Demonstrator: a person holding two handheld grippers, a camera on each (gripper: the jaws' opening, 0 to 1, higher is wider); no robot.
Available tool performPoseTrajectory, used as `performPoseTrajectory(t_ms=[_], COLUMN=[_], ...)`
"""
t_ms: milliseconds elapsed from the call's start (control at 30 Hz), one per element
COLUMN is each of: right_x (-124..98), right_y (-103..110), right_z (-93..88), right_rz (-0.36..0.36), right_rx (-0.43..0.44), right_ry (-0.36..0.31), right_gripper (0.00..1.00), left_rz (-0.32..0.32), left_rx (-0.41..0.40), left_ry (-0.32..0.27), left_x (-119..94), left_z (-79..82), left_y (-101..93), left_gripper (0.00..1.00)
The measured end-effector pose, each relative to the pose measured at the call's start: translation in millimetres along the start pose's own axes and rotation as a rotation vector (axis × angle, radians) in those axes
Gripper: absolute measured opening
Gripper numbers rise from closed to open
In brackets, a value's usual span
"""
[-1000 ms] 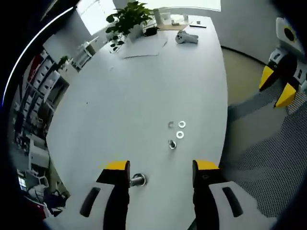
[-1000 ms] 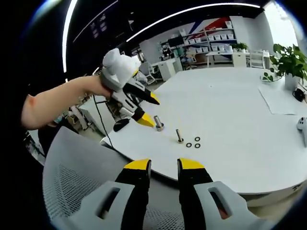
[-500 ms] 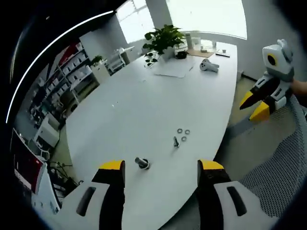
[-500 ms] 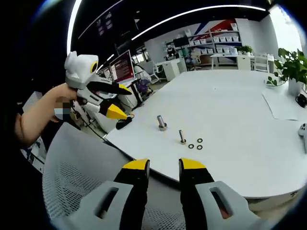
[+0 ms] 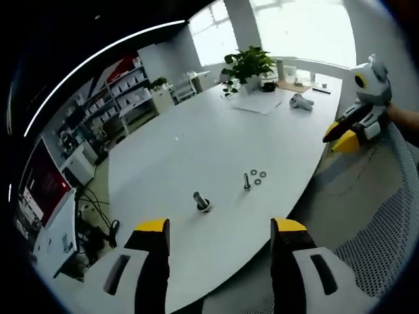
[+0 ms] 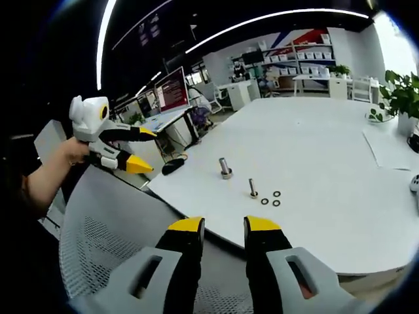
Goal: Place the washer onto the threaded stud by aligning its center hole with the stud, sliding it down to the base, and recovering from edge contact or off-axis alignment until the washer reaches the visible bottom stop.
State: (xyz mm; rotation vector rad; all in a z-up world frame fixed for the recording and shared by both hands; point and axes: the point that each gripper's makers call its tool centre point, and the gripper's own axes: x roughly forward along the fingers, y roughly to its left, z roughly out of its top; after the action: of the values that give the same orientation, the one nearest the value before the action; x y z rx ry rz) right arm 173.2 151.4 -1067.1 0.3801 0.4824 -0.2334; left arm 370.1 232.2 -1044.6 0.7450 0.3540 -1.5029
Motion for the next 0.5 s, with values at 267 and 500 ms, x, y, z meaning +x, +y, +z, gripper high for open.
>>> performPoseTrajectory(t_ms=[267,500], right_x=[3.0,5.0], right_y=[14.0,-0.8], right_z=[-21.9,-24.2], right_rz=[0.118,0.113], right_rx=[-0.044,-0.097], right_ry=[0.178,0.275], right_gripper=[0.30,0.33], left_rz=[-0.010,-0.034], left_rx=[-0.053,-0.078], left_ry=[-0.039,-0.090], left_x=[-14.5,-23.6], left_z=[-9.9,-10.2], left_y=[5.7,16.9], left_gripper=[0.58,0.58])
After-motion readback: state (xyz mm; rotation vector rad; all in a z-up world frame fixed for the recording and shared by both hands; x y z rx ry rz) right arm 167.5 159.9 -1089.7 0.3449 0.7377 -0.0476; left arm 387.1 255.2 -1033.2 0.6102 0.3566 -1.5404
